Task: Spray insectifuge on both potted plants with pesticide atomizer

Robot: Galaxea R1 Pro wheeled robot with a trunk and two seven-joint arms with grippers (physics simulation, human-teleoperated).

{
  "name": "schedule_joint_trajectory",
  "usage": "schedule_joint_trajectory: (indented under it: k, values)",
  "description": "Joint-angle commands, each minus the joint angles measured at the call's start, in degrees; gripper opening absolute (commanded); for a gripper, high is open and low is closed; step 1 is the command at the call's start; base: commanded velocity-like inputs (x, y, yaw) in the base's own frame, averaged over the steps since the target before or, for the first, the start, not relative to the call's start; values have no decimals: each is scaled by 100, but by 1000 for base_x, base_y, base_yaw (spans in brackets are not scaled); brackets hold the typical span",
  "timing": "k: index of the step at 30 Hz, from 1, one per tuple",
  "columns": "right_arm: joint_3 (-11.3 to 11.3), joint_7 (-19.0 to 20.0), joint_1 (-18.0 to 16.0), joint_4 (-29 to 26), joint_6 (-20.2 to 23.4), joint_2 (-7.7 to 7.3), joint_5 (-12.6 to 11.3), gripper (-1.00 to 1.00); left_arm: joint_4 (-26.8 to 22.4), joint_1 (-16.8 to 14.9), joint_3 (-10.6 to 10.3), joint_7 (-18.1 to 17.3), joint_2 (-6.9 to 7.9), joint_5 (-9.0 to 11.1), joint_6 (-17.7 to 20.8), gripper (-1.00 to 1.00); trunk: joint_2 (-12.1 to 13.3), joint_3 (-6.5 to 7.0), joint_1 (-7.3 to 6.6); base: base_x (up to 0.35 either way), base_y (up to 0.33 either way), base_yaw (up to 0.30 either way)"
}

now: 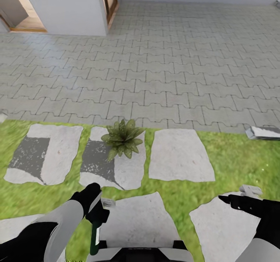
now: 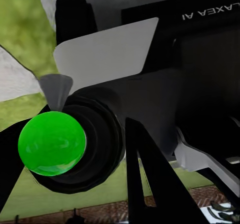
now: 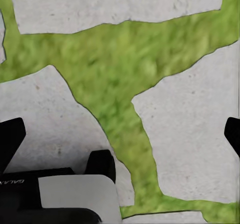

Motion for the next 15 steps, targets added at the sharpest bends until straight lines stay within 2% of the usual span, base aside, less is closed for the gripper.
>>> schedule_joint_trajectory:
  k: [1, 5, 11, 15]
  values:
    - [-9, 44, -4, -5, 37, 2, 26, 100, -8, -1, 16, -42, 0, -64, 23, -100, -2, -10, 0, 0, -335, 181]
    - [-17, 36, -6, -5, 32, 2, 26, 100, -8, -1, 17, -42, 3, -66, 22, -100, -2, -20, 0, 0, -343, 62]
    - [-13, 33, -4, -5, 29, 2, 26, 100, -8, -1, 23, -42, 5, -62, 24, -100, -2, -39, 0, 0, -331, 220]
    - [-10, 33, -7, -5, 21, 2, 26, 100, -8, -1, 26, -42, 5, -68, 24, -100, -2, -57, 0, 0, -28, 237]
